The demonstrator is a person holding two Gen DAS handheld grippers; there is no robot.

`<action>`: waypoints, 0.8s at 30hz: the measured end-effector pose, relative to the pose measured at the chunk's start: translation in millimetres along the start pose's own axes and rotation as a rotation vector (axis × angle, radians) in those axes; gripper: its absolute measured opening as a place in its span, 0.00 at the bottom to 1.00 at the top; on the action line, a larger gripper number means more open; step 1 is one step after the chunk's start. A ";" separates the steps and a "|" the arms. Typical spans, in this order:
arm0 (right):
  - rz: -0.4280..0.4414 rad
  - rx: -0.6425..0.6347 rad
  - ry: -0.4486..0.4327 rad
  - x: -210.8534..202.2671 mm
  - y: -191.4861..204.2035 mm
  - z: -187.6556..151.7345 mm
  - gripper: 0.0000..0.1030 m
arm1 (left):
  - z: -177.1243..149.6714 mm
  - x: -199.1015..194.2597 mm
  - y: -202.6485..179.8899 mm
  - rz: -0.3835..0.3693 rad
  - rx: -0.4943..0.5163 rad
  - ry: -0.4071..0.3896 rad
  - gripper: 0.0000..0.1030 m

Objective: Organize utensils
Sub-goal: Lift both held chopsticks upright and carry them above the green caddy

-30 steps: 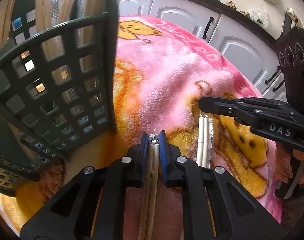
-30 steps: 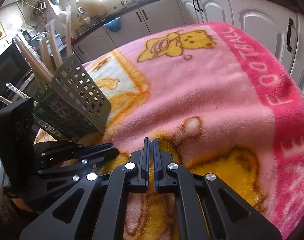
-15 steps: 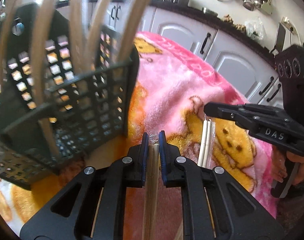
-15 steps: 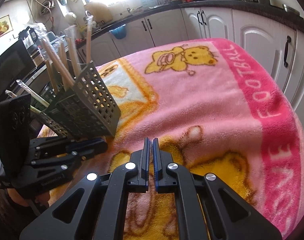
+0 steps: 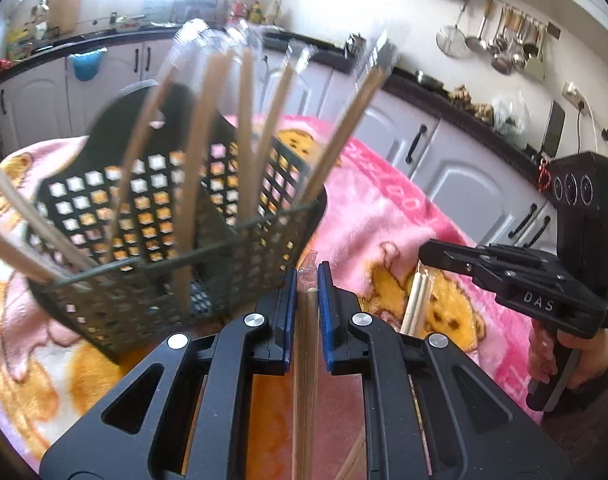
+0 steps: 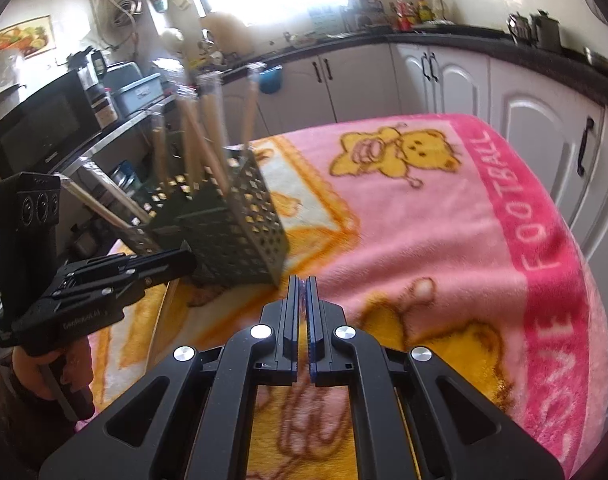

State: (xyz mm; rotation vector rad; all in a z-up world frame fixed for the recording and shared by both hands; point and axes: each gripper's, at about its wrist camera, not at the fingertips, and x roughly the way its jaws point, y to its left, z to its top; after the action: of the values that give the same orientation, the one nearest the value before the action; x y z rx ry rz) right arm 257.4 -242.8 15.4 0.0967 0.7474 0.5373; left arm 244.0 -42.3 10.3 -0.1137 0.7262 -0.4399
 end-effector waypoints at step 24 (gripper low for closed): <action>0.122 -0.196 -0.093 -31.7 95.9 24.5 0.03 | -0.7 -95.5 45.0 0.080 -0.085 -0.181 0.07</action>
State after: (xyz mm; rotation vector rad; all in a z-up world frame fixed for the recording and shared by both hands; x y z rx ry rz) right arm 213.4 -173.4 79.1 -0.0147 0.5972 0.7144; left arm 196.1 39.2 57.5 -0.2012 0.5691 -0.3179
